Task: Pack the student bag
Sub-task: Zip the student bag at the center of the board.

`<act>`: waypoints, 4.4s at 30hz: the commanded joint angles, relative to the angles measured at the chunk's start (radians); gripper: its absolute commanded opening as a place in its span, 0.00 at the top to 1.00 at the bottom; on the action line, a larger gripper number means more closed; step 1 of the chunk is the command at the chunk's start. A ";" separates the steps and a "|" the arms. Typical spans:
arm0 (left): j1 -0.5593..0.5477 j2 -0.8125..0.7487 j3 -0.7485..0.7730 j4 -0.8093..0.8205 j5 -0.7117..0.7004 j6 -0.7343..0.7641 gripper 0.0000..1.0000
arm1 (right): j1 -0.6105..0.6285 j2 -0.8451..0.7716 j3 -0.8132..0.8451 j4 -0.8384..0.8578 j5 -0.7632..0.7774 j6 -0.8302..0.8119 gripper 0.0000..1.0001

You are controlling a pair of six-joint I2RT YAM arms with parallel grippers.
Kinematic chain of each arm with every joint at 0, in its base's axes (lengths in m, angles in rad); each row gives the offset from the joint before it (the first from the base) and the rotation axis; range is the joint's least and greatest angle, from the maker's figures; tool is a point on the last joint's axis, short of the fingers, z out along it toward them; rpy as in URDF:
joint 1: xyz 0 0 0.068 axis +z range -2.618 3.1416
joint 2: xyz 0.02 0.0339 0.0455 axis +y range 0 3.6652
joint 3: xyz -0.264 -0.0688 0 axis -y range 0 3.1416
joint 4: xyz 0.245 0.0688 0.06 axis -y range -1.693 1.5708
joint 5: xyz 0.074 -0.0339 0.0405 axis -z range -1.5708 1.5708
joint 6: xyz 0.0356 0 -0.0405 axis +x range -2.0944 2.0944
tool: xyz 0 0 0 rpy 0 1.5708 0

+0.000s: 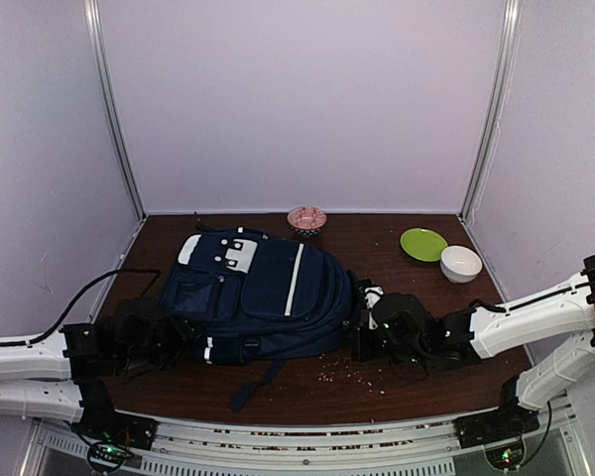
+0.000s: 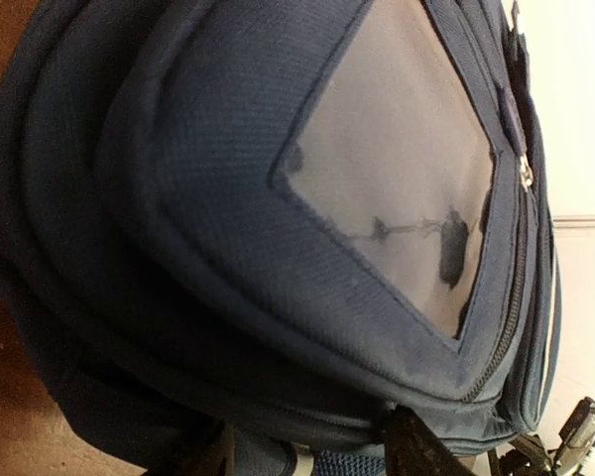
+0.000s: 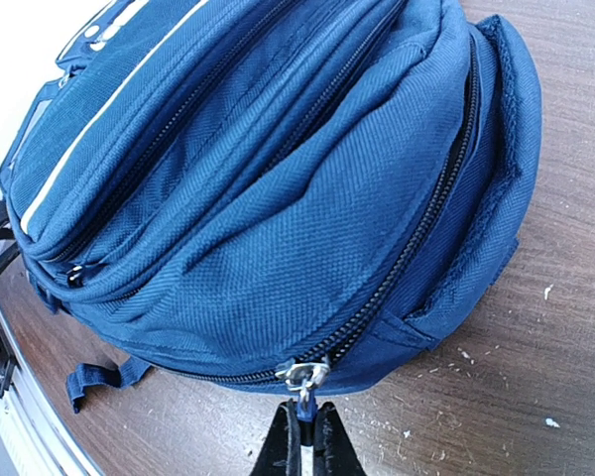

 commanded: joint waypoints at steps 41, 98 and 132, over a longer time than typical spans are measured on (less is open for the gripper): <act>0.676 0.506 0.418 0.232 0.334 0.555 1.00 | 0.067 0.077 0.150 -0.230 0.072 0.034 1.00; -0.249 0.619 0.554 0.226 0.112 1.617 0.20 | 0.083 0.097 0.210 -0.014 -0.216 0.010 1.00; -0.206 0.727 0.558 0.234 0.087 1.579 0.50 | 0.085 0.021 0.174 -0.034 -0.182 0.018 1.00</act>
